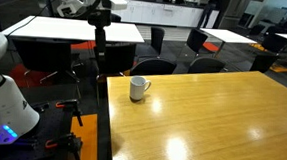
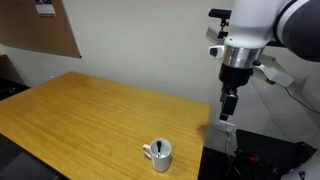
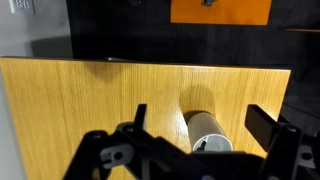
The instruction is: Pick the pen from the cup and put it on the table
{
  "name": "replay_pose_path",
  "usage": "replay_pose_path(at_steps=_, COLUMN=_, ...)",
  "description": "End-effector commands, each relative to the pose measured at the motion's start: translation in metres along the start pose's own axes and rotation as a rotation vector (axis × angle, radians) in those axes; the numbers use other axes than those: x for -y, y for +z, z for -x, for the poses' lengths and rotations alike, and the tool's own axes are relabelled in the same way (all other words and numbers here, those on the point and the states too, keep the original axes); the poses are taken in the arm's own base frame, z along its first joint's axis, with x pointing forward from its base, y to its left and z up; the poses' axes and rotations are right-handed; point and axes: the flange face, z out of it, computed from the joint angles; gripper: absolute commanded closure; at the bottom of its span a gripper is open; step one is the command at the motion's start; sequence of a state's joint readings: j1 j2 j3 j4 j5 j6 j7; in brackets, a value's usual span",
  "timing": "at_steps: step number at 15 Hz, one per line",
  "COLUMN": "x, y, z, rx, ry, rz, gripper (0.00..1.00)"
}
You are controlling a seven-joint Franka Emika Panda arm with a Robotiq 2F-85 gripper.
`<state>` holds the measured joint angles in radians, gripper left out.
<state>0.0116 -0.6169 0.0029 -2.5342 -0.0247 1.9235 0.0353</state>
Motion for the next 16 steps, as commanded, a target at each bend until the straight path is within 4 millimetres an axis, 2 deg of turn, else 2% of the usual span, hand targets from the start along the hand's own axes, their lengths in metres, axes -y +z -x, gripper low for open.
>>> replay_pose_path(at_steps=1, x=0.0001, y=-0.0006, z=-0.0001, rx=0.001, ry=0.0, rz=0.0, gripper=0.0)
replay_pose_path(at_steps=13, x=0.0001, y=-0.0006, z=-0.0001, rx=0.001, ry=0.0, rz=0.0, gripper=0.0)
replay_pose_path(at_steps=16, x=0.007, y=0.0043, z=-0.0054, rx=-0.036, ry=0.053, rz=-0.027, gripper=0.0)
